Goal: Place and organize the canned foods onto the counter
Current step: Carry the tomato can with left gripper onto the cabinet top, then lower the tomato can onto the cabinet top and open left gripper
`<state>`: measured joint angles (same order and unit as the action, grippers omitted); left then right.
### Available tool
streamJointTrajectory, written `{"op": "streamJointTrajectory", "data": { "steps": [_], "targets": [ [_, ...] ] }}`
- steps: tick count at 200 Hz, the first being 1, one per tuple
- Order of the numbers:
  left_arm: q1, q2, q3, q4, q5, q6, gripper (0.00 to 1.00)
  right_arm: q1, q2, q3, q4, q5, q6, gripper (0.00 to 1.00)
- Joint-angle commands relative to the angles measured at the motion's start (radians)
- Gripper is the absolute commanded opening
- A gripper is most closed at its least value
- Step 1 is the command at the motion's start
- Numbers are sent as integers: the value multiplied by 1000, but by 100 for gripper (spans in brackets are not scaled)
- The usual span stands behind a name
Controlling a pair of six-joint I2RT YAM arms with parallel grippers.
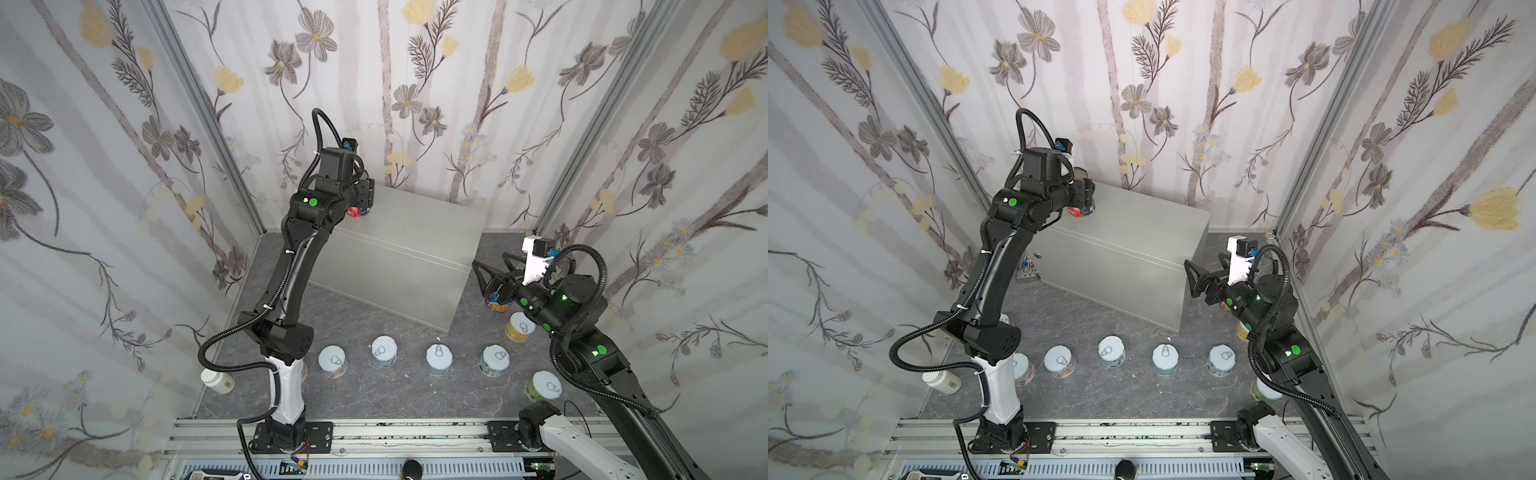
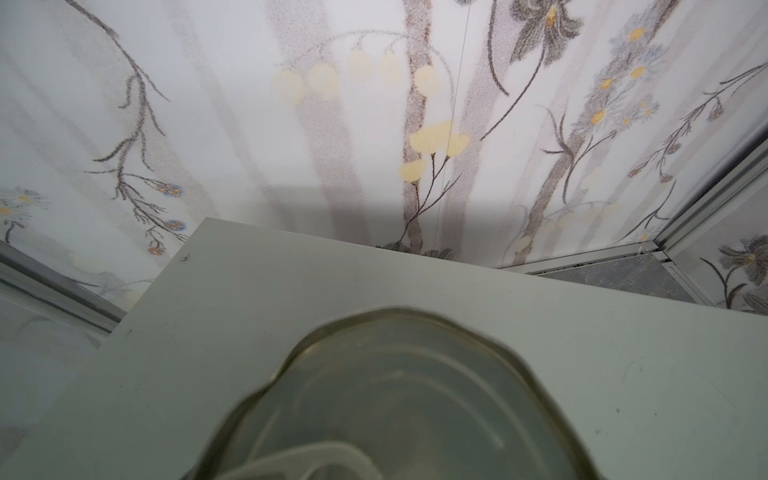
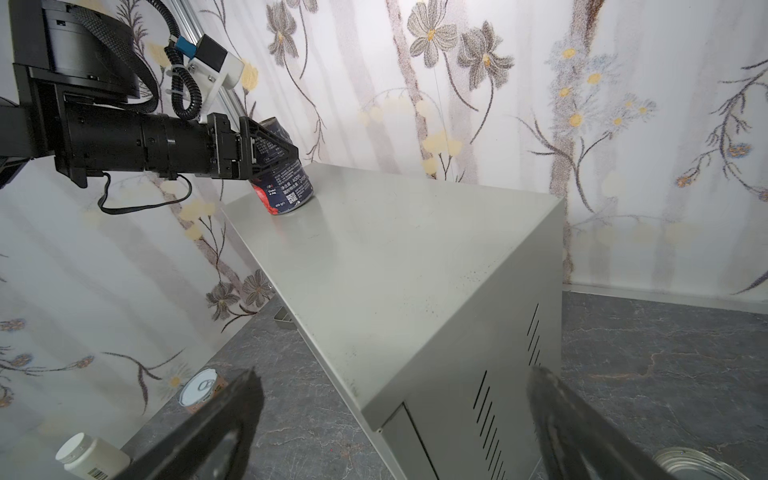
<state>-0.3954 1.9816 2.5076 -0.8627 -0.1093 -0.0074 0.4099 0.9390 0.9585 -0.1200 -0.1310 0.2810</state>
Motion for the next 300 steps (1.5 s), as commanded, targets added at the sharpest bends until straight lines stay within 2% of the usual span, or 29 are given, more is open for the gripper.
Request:
{"op": "streamJointTrajectory", "data": {
  "steps": [1,24,120,160,241,281,300],
  "targets": [
    [3,3,6,77,7,-1,66,3,6,-1,29,8,-14,100],
    [3,4,-4,77,-4,7,70,6,7,-3,31,8,-19,100],
    [2,43,0,101,16,33,100,12,-20,-21,22,24,-38,100],
    [-1,6,-3,123,42,32,100,16,-32,-20,20,22,-42,100],
    [-46,-140,-71,129,-28,55,100,22,-73,-29,7,29,-39,100],
    [-82,-241,-134,135,-34,42,100,22,-115,-20,-28,60,-60,100],
    [-102,-323,-225,180,-32,30,100,23,-136,-11,-42,62,-62,100]
  ]
}}
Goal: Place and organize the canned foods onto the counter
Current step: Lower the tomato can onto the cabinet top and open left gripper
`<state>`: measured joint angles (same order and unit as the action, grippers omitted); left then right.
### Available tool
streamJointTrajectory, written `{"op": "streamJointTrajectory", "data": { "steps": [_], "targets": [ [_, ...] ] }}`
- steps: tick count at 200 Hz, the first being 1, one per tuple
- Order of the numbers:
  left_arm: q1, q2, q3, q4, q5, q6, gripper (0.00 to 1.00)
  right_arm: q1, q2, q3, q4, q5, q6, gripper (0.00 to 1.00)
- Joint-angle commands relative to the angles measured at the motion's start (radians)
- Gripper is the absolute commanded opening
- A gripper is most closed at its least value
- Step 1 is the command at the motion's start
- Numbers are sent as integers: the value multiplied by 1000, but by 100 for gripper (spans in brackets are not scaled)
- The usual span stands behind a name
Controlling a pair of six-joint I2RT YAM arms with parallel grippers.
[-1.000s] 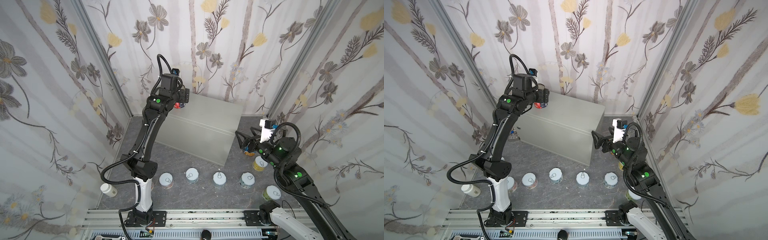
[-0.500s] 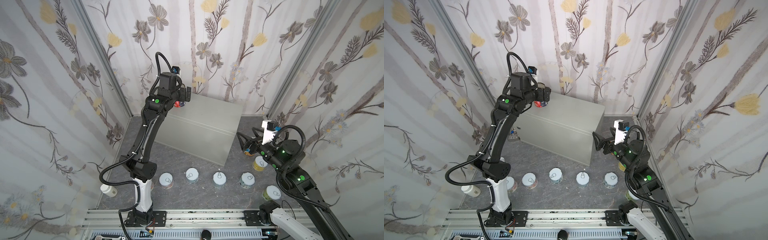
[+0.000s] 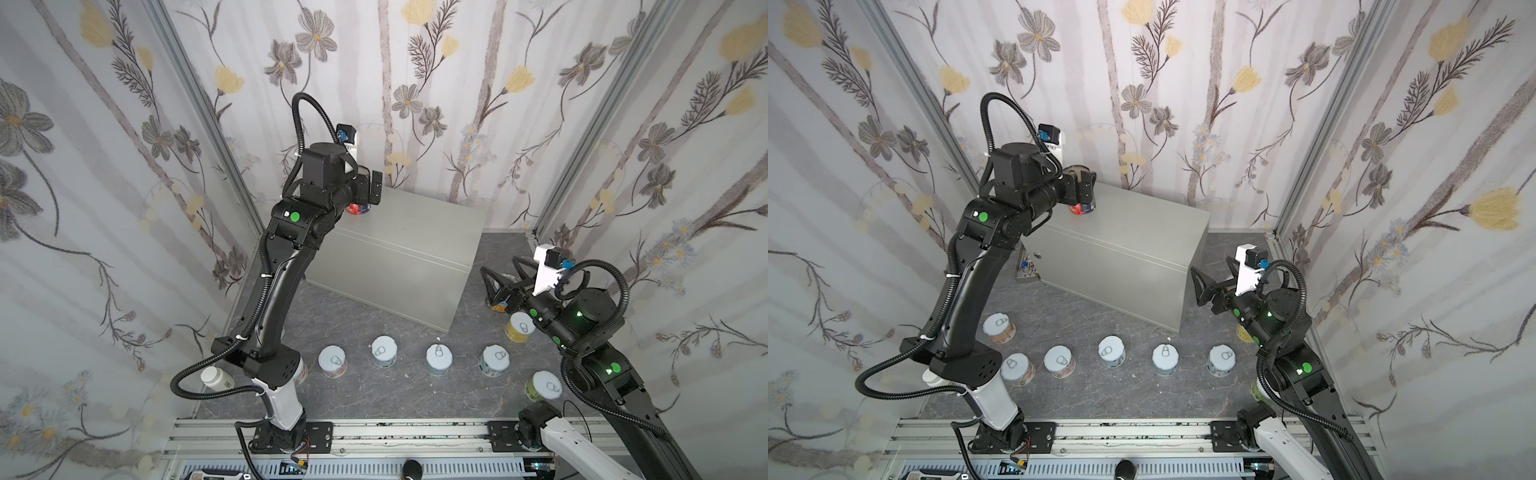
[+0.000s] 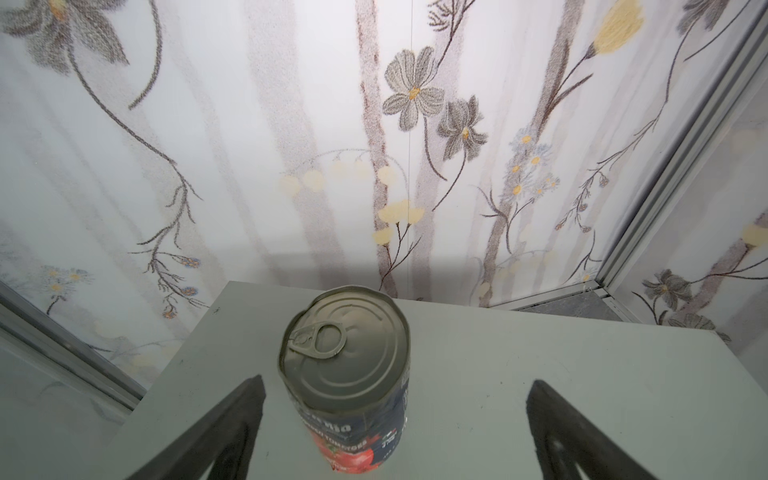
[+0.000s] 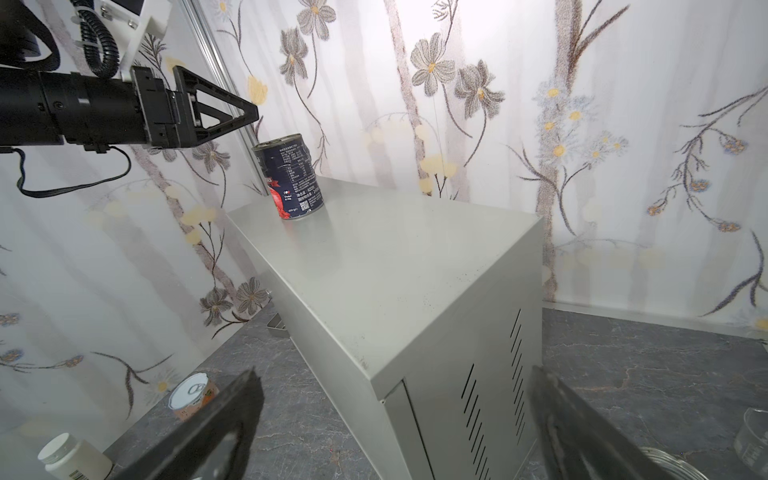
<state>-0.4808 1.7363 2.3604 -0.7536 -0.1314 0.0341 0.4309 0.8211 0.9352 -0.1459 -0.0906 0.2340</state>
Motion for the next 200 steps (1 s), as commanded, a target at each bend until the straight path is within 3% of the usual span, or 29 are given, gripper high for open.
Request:
{"op": "streamJointTrajectory", "data": {
  "steps": [1,50,98,139,200],
  "targets": [
    [-17,-83,-84,75,-10,-12,100,1,-19,13,-17,22,-15,100],
    [-28,-376,-545,345,9,-54,100,2,-44,48,-35,8,-7,100],
    [-24,-542,-863,526,39,-20,100,2,-7,88,-26,-12,-16,100],
    [10,-538,-951,603,95,-19,100,4,38,98,8,-40,-11,100],
    [104,-424,-918,689,185,-41,100,9,106,146,39,-43,-23,100]
  ]
}}
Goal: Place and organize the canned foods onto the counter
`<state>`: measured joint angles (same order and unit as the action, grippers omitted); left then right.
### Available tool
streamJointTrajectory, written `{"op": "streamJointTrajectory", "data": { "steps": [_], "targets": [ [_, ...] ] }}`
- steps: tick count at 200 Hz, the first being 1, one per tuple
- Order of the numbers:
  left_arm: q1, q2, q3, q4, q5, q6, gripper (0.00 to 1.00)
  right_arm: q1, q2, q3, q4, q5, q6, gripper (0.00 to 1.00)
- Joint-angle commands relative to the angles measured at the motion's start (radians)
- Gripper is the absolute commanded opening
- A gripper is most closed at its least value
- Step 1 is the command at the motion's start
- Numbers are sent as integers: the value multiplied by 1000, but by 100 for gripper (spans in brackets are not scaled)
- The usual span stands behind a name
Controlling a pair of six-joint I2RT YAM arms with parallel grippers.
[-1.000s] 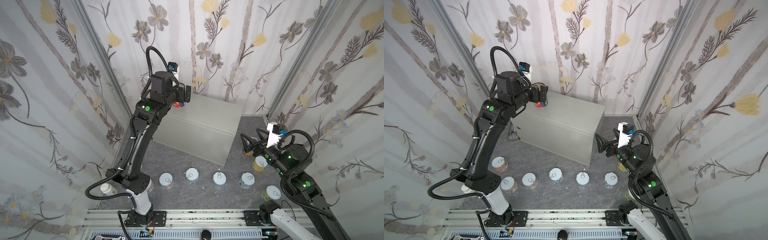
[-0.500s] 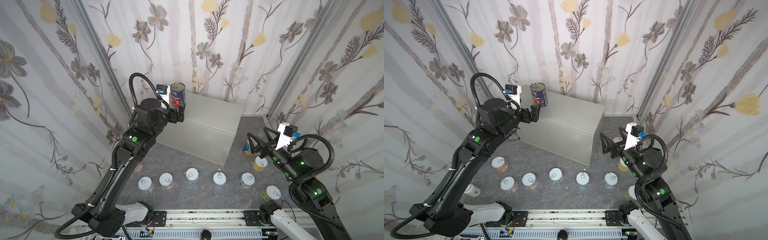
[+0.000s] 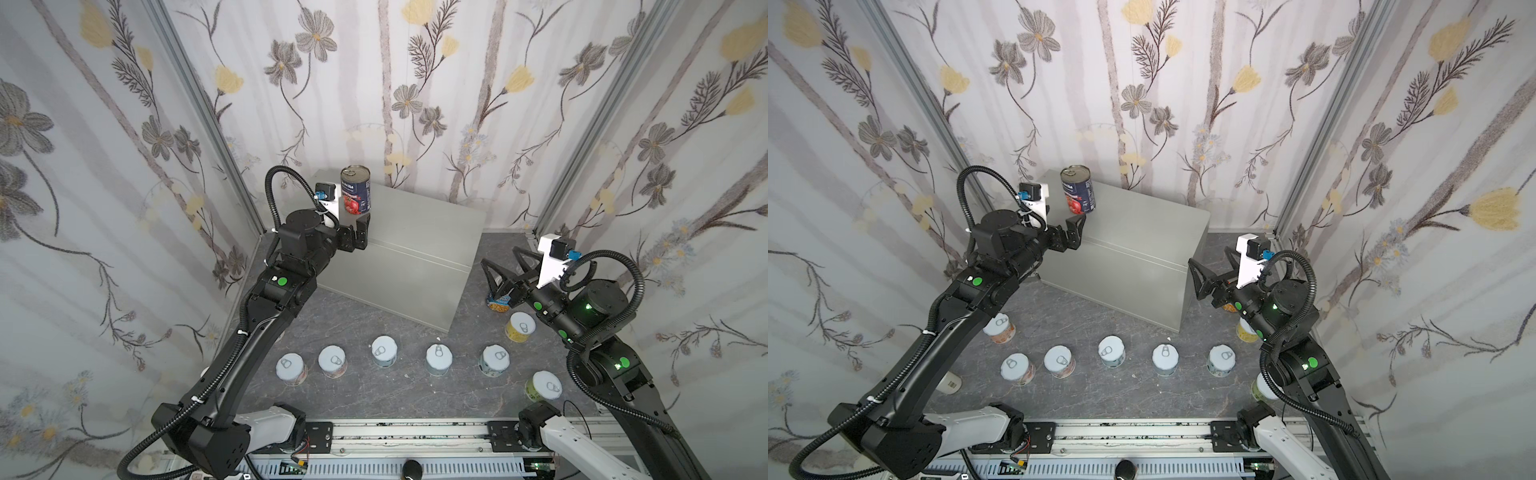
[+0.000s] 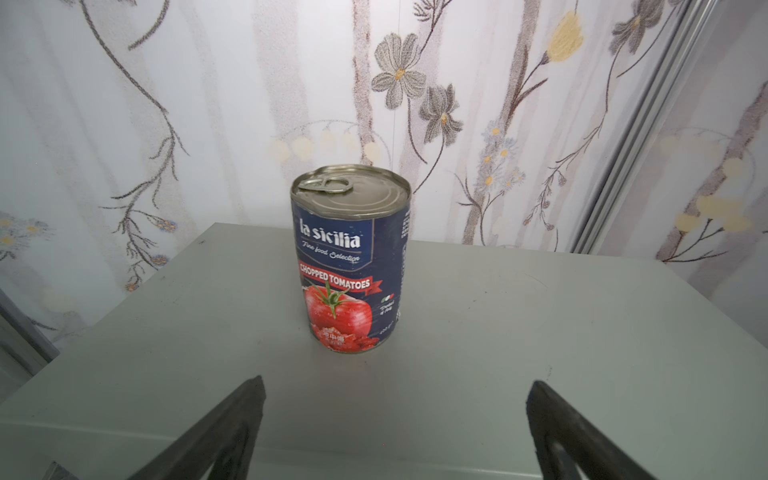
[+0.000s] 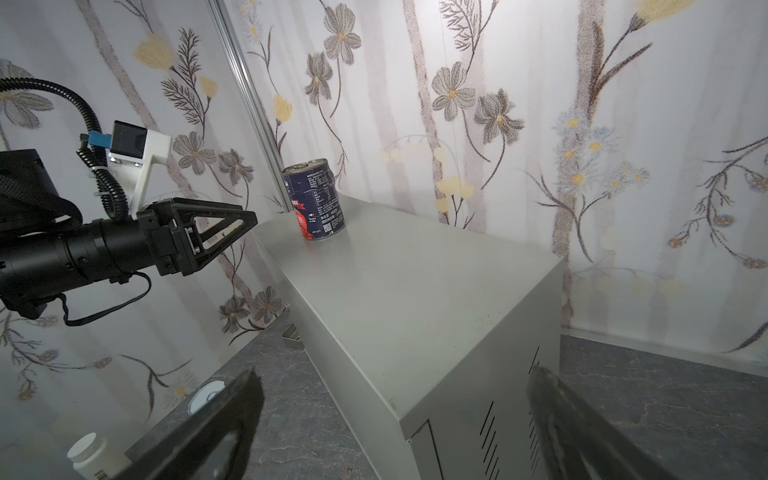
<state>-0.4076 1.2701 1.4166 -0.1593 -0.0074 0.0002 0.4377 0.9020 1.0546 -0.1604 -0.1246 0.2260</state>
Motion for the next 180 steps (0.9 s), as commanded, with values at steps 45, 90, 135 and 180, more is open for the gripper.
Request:
{"op": "streamJointTrajectory", "data": {
  "steps": [45,90,135,180],
  "targets": [
    [72,153,101,119,127,-8,100,6,97,67,86,-10,-28,100],
    [96,235,158,136,168,-15,99,8,153,100,106,-9,-43,100],
    [107,309,229,142,170,-11,98,13,203,140,116,-12,-51,100],
    [113,376,290,142,167,0,97,16,255,187,114,-12,-63,100]
  ]
}}
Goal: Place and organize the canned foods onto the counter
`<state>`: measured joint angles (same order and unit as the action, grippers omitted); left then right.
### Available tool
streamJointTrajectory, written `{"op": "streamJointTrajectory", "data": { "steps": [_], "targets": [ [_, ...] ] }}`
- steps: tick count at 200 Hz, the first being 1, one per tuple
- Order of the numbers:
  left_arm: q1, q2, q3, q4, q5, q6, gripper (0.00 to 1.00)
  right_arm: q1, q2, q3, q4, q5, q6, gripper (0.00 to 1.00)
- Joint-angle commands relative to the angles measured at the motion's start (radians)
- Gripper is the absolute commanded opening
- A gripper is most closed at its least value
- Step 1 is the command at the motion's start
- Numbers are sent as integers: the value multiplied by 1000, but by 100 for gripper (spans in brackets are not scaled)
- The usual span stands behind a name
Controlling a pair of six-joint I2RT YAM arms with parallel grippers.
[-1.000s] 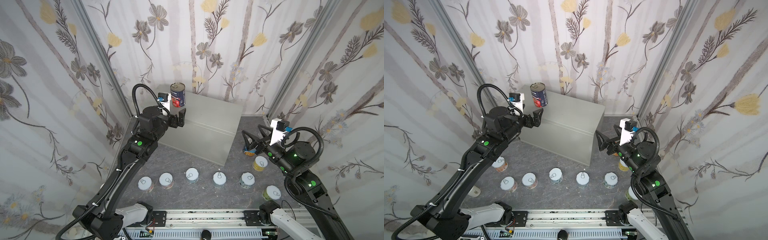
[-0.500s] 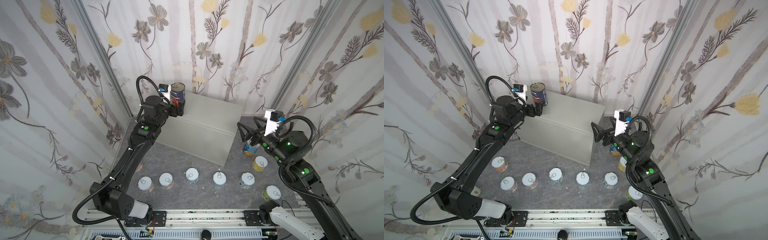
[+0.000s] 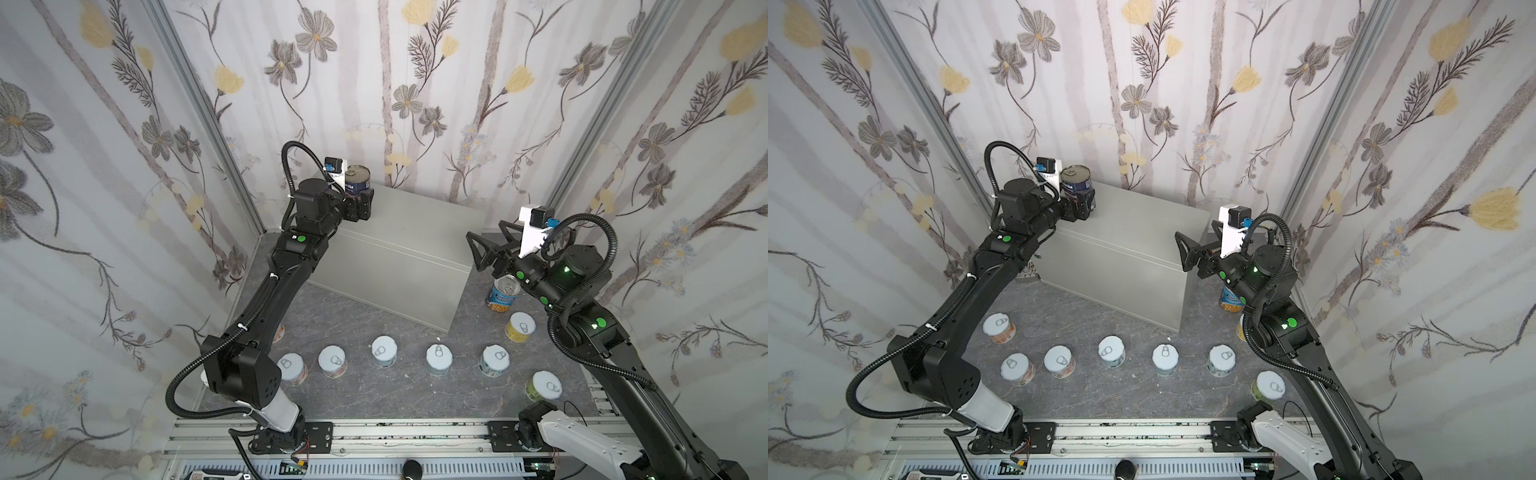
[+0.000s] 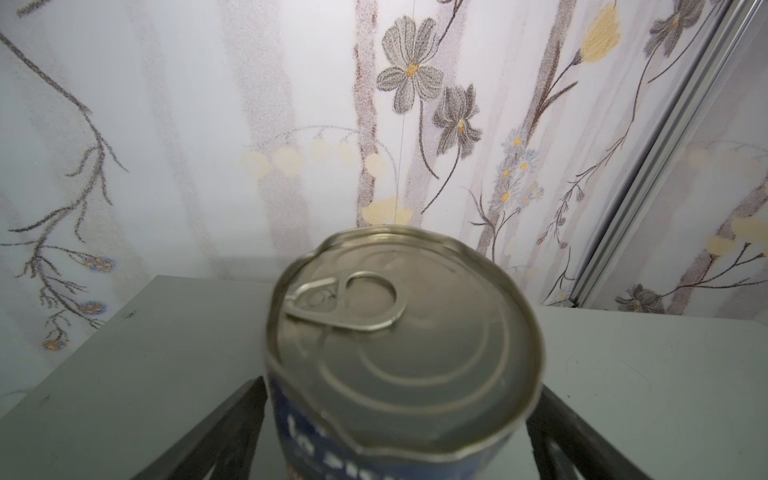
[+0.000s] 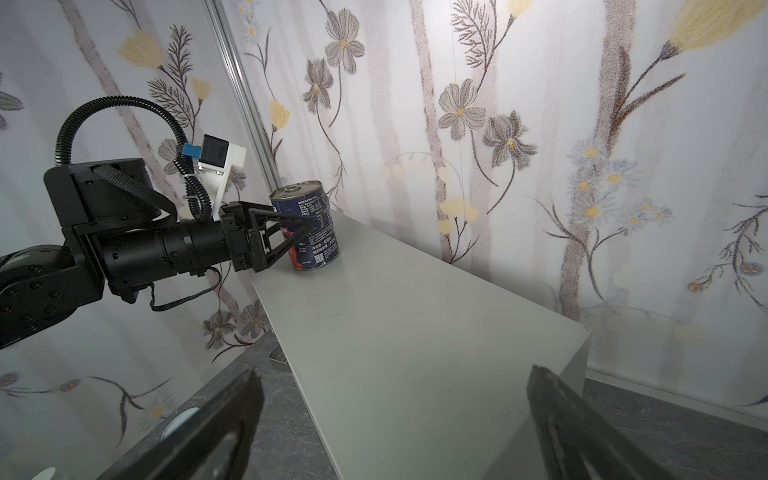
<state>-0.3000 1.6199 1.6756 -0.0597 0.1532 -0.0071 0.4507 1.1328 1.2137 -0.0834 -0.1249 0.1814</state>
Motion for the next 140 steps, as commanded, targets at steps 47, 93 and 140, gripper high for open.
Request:
{"op": "streamJointTrajectory", "data": {
  "steps": [47,93,140],
  "targets": [
    [10,77,85,43,14,7,90,5,72,68,32,-13,-32,100],
    [11,87,102,45,17,9,83,7,90,79,30,-12,-37,100],
    [12,90,108,45,-19,48,74,9,103,90,30,-10,-36,100]
  ]
}}
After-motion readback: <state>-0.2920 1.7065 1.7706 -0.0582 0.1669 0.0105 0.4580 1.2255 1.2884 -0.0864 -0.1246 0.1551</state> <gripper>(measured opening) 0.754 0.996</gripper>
